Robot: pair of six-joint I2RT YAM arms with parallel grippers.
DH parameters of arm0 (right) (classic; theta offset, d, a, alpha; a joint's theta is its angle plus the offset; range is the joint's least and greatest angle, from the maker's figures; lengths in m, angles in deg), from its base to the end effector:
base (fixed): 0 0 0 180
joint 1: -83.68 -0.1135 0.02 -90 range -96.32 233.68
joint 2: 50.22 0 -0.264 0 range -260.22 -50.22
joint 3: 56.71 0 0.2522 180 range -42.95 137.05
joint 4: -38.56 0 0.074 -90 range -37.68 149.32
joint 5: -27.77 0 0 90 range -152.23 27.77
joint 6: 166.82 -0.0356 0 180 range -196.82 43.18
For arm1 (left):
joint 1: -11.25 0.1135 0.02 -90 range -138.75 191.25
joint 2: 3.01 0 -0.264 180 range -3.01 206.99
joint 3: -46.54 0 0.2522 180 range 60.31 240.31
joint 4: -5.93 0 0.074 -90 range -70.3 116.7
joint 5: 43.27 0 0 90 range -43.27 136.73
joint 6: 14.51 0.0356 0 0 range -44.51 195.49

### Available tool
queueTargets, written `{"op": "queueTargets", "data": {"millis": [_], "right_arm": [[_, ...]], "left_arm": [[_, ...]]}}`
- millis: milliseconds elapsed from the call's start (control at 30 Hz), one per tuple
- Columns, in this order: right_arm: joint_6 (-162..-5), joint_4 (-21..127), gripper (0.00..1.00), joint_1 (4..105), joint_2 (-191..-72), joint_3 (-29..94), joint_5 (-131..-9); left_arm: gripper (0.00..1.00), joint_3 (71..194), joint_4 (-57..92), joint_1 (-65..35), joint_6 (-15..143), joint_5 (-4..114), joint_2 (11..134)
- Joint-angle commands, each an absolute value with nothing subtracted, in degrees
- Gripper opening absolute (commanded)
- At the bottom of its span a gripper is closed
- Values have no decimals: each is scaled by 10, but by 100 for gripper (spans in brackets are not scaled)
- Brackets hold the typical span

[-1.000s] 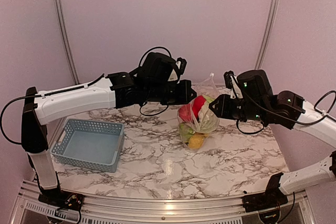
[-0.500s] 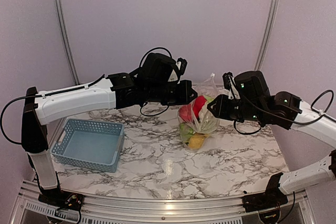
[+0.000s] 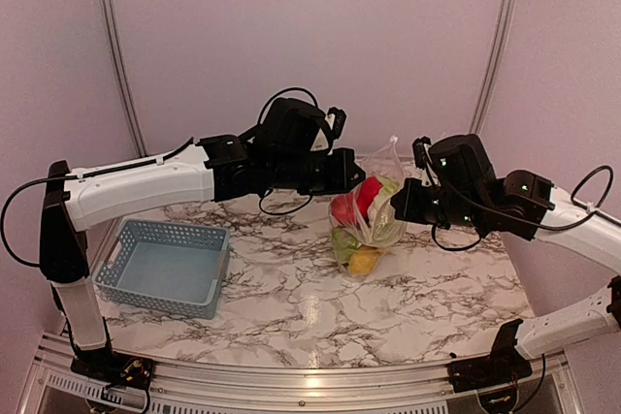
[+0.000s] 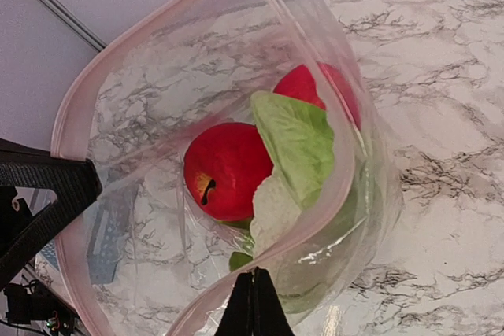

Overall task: Open the zip-top bag and remove the fake food
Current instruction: Open the zipper of the food storage bag at the center of the board.

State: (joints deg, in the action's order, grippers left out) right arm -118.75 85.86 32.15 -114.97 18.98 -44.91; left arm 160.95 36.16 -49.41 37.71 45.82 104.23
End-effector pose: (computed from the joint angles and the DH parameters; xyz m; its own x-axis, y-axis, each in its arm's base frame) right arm 0.1588 0.1828 0.3361 -0.6742 0.1770 -0.7171 -0.1986 0.8916 0.4068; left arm 0.2207 -0.3914 0.3542 -0.6813 -0.0381 -0.7310 0.5657 0.6065 -0.5588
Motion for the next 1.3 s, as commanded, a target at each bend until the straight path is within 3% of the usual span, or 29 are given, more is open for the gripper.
{"op": "queueTargets", "data": {"millis": [0,167,333,600,733,933,1033,1200,1267], "right_arm": [[-1162,886,0,317,-1147,256,-392],[-1139,920,0,320,-1161,306,-386],[-1150,941,15,319,-1150,286,-369],[-1150,984,25,336,-1125,269,-330],[-1112,953,28,405,-1119,245,-398],[-1086,929,41,418,-1158,252,-428],[-1082,923,40,420,-1177,248,-426],[-1077,929,30,420,-1190,245,-391],[-1072,931,21,420,-1200,253,-389]], "left_arm": [[0,1624,340,-497,377,459,1035],[0,1641,334,-497,368,454,1042],[0,1633,307,-497,347,465,1045],[0,1638,294,-504,333,495,1066],[0,1637,292,-505,331,496,1068],[0,1639,294,-506,334,495,1067],[0,1639,297,-505,336,494,1067],[0,1641,301,-505,339,492,1065],[0,1644,304,-505,341,491,1065]]}}
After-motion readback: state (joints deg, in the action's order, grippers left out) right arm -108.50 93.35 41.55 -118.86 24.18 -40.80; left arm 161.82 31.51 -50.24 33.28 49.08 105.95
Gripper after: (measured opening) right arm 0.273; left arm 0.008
